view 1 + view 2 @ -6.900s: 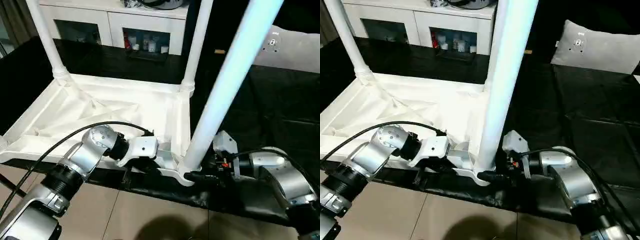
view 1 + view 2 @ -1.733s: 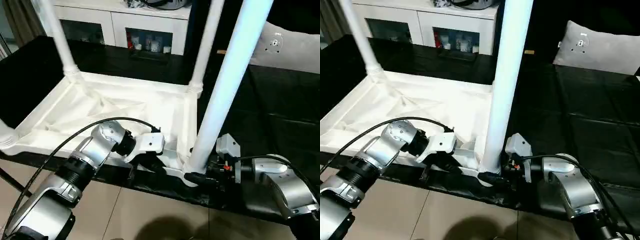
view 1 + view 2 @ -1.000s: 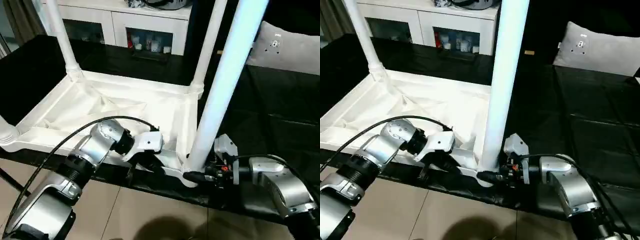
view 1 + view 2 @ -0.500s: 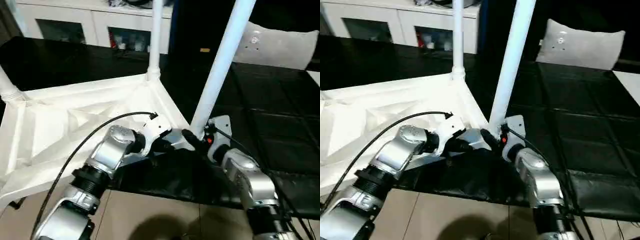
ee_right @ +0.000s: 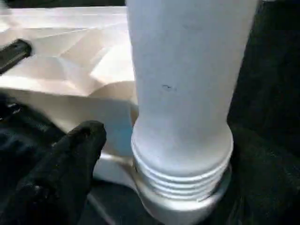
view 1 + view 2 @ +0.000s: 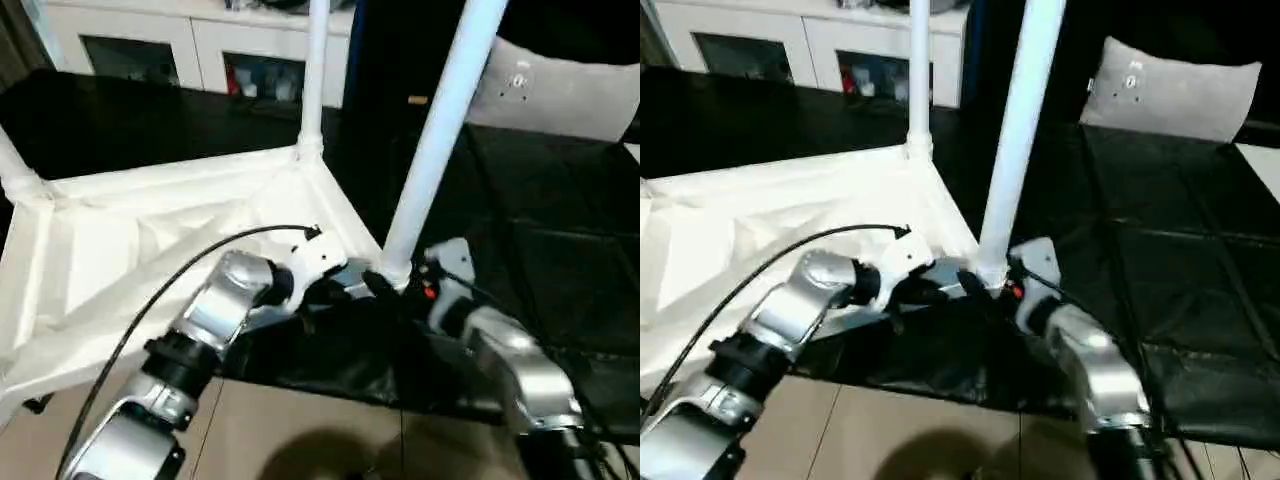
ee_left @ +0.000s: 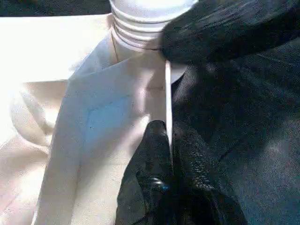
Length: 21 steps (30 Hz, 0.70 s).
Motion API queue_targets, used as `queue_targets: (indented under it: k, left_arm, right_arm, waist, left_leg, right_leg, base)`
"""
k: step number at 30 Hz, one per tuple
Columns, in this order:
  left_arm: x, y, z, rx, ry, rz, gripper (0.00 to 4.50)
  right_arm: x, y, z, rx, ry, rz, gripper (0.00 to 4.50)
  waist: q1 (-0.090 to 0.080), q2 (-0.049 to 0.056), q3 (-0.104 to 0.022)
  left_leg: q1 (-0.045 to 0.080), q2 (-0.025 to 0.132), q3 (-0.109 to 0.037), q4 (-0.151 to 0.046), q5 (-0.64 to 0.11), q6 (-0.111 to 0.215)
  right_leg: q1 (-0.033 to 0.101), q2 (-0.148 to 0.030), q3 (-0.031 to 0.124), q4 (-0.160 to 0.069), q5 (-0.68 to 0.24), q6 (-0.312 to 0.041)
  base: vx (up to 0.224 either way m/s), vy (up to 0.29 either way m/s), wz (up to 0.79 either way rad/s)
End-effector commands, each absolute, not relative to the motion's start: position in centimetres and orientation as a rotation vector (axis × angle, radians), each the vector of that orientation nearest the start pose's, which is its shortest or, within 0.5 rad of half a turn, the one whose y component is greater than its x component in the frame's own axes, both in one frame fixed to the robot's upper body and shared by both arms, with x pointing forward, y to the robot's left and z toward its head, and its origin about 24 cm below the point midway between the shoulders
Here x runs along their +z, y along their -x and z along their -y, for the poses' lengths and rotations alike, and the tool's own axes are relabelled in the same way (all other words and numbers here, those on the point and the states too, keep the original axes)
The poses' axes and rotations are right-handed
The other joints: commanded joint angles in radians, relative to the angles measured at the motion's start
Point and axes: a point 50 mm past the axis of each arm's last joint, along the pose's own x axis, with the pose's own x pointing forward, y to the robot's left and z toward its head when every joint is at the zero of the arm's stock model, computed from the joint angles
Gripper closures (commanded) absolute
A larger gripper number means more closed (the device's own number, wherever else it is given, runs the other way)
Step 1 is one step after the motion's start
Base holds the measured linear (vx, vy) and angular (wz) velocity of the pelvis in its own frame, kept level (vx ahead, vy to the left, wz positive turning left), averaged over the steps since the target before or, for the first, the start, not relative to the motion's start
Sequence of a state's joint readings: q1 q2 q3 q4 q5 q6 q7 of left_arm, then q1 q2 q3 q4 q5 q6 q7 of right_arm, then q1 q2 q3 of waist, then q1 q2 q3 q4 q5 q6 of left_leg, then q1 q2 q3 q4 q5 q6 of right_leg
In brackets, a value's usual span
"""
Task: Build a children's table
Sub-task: Rotate leg to tighten
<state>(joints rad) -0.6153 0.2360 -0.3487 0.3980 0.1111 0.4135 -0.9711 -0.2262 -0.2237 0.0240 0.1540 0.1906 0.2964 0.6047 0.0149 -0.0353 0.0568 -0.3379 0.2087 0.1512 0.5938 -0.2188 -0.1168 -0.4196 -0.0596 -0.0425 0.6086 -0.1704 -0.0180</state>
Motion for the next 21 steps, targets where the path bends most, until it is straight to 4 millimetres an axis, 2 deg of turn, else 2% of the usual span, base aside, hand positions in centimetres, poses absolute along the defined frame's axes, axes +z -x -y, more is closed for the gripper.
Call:
queue_targets:
  k: [1, 4, 8, 9, 15, 16, 18, 21]
  left_arm:
    - [7.6, -32.1, -8.0, -1.249, -0.449, -0.402, 4.5]
    - [7.6, -32.0, -8.2, -1.279, -0.455, -0.414, 4.5]
    - [7.3, -31.4, -9.3, -1.418, -0.529, -0.446, 4.5]
    - [7.3, -31.4, -9.4, -1.437, -0.54, -0.451, 4.5]
    - [7.4, -31.2, -11.1, -1.57, -0.623, -0.506, 4.5]
    - [7.4, -31.2, -11.1, -1.57, -0.623, -0.506, 4.5]
    - [7.6, -31.2, -11.6, -1.611, -0.643, -0.514, 4.5]
    - [7.7, -31.2, -11.8, -1.626, -0.648, -0.514, 4.5]
  right_arm:
    - [5.4, -28.0, 15.5, 0.77, 0.011, -0.199, 0.03]
    - [5.5, -27.8, 16.1, 0.808, 0.038, -0.21, 0.03]
    - [6.2, -27.2, 17.4, 0.969, 0.089, -0.238, 0.03]
    - [6.3, -27.2, 17.5, 0.988, 0.095, -0.242, 0.03]
    - [6.6, -26.5, 17.8, 1.199, 0.138, -0.32, 0.03]
    - [6.6, -26.5, 17.8, 1.199, 0.138, -0.32, 0.03]
    - [6.1, -26.6, 17.7, 1.24, 0.25, -0.355, 0.03]
    - [6.0, -26.6, 17.5, 1.271, 0.267, -0.36, 0.03]
  waist:
    - [0.009, -0.001, -0.065]
    - [0.013, -0.001, -0.065]
    - [0.022, -0.001, -0.066]
    - [0.025, 0.001, -0.066]
    - [0.038, 0.003, -0.065]
    - [0.04, 0.001, -0.066]
    - [0.043, 0.0, -0.067]
    - [0.044, -0.003, -0.067]
  left_leg:
    - [-0.018, 0.002, 0.015, -0.062, -0.102, 0.084]
    - [-0.018, 0.004, 0.016, -0.062, -0.104, 0.087]
    - [-0.015, 0.007, 0.015, -0.062, -0.098, 0.096]
    - [-0.012, 0.008, 0.016, -0.061, -0.1, 0.097]
    - [-0.011, 0.01, 0.015, -0.064, -0.118, 0.089]
    - [-0.01, 0.01, 0.016, -0.063, -0.113, 0.086]
    - [-0.011, 0.009, 0.015, -0.063, -0.102, 0.079]
    - [-0.012, 0.009, 0.016, -0.062, -0.096, 0.073]
  right_leg:
    - [0.076, -0.052, 0.037, -0.073, -0.183, -0.213]
    - [0.075, -0.053, 0.037, -0.072, -0.191, -0.209]
    - [0.074, -0.053, 0.038, -0.069, -0.174, -0.22]
    - [0.071, -0.053, 0.037, -0.069, -0.17, -0.224]
    - [0.072, -0.057, 0.037, -0.068, -0.193, -0.226]
    - [0.072, -0.056, 0.037, -0.068, -0.186, -0.227]
    - [0.072, -0.057, 0.036, -0.066, -0.18, -0.227]
    - [0.074, -0.058, 0.037, -0.063, -0.17, -0.23]
  base:
    - [0.0, 0.0, 0.0]
    - [0.0, 0.0, 0.0]
    - [0.0, 0.0, 0.0]
    - [0.0, 0.0, 0.0]
    - [0.0, 0.0, 0.0]
    - [0.0, 0.0, 0.0]
    - [0.0, 0.0, 0.0]
    - [0.0, 0.0, 0.0]
